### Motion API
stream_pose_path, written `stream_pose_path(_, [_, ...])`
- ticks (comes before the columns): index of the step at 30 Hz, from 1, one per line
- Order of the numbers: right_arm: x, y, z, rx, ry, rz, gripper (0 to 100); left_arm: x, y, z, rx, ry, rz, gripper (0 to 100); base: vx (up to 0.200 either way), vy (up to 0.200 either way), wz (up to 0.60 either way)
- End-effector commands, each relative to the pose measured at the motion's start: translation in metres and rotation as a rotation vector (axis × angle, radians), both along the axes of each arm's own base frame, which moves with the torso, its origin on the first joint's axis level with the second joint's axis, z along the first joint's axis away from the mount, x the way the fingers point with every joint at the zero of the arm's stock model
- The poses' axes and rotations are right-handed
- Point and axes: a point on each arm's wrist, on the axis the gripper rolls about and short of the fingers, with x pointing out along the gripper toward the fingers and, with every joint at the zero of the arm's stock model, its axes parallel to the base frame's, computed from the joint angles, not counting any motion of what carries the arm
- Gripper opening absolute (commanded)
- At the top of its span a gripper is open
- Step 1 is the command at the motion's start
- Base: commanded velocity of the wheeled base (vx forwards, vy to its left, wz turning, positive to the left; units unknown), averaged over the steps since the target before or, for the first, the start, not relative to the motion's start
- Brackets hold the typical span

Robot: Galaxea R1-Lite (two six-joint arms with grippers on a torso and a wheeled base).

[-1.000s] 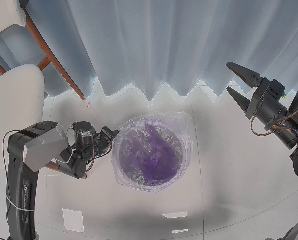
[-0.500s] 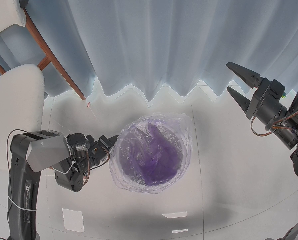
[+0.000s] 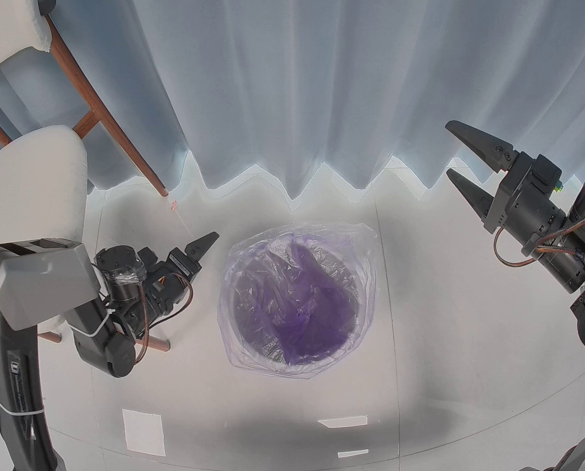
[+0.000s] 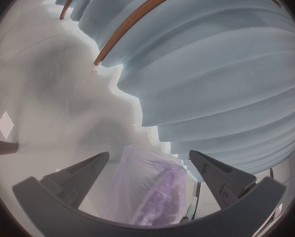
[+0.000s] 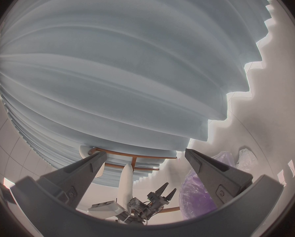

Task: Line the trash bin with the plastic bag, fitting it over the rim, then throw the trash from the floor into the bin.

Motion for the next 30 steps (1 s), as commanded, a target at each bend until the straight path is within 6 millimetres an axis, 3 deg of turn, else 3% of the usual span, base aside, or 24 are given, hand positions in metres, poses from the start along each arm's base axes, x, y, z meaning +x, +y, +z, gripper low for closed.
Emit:
stream_pose_path(1, [-0.005,-0.003,0.008,0.012,-0.029,0.000,100,-0.064,0.001,0.056,-0.004,-0.052,-0.035,100,0.000,0.000,0.00])
stream_pose_path(7, [-0.006,-0.003,0.009,0.014,-0.033,-0.001,100,-0.092,0.004,0.046,0.020,0.026,-0.053,100,-0.100,0.000,0.00])
stream_pose_path(16, [-0.004,-0.002,0.006,0.008,-0.020,-0.001,100,-0.123,-0.022,0.028,0.063,0.125,-0.191,100,-0.200,0.000,0.00])
stream_pose_path(23, [-0.004,-0.002,0.005,0.008,-0.015,-0.001,100,-0.136,-0.028,0.012,0.080,0.213,-0.274,100,-0.086,0.000,0.00])
stream_pose_path(28, [-0.004,-0.002,0.004,0.006,-0.012,0.002,100,-0.132,-0.027,0.000,0.084,0.264,-0.279,100,0.000,0.000,0.00])
stream_pose_path(30, [-0.005,-0.001,0.001,0.001,-0.005,0.007,100,-0.127,-0.027,-0.015,0.099,0.312,-0.276,100,0.000,0.000,0.00])
